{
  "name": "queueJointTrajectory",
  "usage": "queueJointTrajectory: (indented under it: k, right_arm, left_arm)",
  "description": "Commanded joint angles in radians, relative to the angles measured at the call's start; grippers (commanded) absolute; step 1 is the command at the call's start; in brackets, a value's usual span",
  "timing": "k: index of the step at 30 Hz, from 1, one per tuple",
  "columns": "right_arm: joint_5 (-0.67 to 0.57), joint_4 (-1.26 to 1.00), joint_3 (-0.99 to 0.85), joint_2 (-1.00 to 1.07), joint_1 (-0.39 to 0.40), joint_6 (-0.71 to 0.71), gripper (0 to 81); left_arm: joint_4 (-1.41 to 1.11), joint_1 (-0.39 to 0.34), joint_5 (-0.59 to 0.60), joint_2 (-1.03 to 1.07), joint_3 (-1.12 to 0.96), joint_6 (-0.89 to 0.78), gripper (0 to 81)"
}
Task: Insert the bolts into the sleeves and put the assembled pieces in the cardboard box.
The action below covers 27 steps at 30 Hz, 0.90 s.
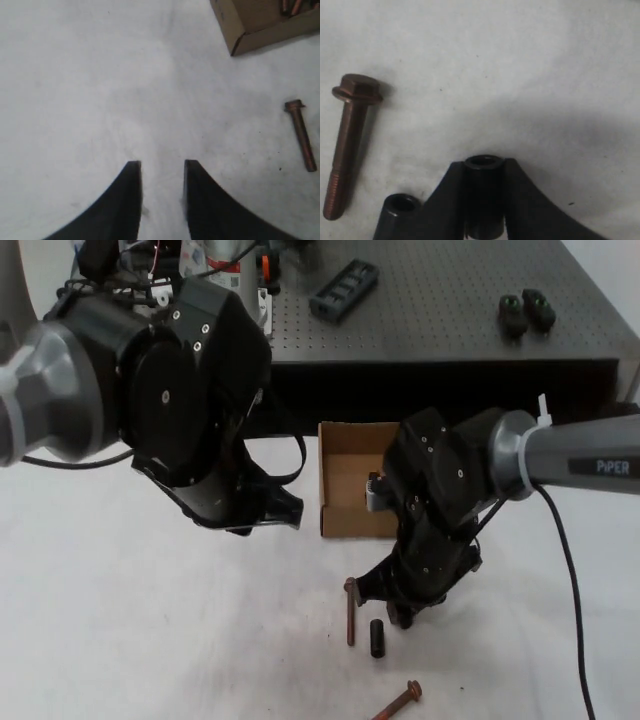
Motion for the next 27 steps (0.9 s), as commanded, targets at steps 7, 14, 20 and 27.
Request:
queueJointTrajectory:
  k: [7, 14, 20, 27]
  right_arm:
    - [-0.007, 0.055, -0.005, -0.009, -0.013, -0.049, 0.2]
    - [-0.007, 0.122, 0.040, -0.230, -0.124, -0.070, 0.2]
    - [-0.007, 0.122, 0.196, -0.481, -0.221, -0.070, 0.2]
    - [-0.007, 0.130, 0.334, -0.681, -0.277, -0.070, 0.2]
  left_arm:
    - [-0.053, -0.002, 0.388, 0.038, -0.002, 0.034, 26.7]
    - [-0.120, -0.005, 0.503, 0.195, -0.028, -0.021, 32.4]
    - [-0.140, -0.064, 0.511, 0.344, -0.140, -0.022, 32.4]
    - [-0.070, -0.110, 0.418, 0.511, -0.317, -0.008, 32.4]
